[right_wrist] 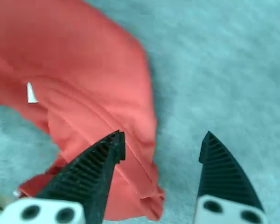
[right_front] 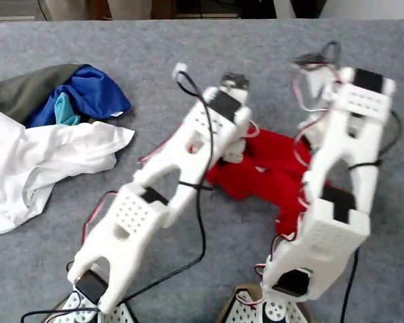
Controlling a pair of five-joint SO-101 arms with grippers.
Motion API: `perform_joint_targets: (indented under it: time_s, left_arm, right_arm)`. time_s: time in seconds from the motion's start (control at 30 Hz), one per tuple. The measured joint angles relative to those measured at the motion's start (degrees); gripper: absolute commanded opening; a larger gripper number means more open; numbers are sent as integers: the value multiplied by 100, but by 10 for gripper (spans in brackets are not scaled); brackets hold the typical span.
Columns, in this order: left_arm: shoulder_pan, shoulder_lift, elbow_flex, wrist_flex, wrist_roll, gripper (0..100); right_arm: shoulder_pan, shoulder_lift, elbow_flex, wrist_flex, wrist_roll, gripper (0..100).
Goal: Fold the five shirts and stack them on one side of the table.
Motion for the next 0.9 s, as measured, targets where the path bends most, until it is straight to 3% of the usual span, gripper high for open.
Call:
perform_joint_targets:
  time_s: [0.23, 0.43, 0.67, 0.9]
  left_arm:
    - [-387, -1864, 2479, 0, -668, 19]
    - [-510, -3367, 3982, -97, -721, 19]
    - [-686, -4818, 5143, -167, -1055, 19]
    - [-1749, -6066, 6013, -176, -2057, 19]
  right_arm:
    - [-1099, 0, 396, -290, 18, 249]
    - [-1600, 360, 1336, -1424, -334, 21]
    - [-1398, 1134, 1152, -1925, -879, 2]
    - [-633, 1609, -35, -1196, -835, 2]
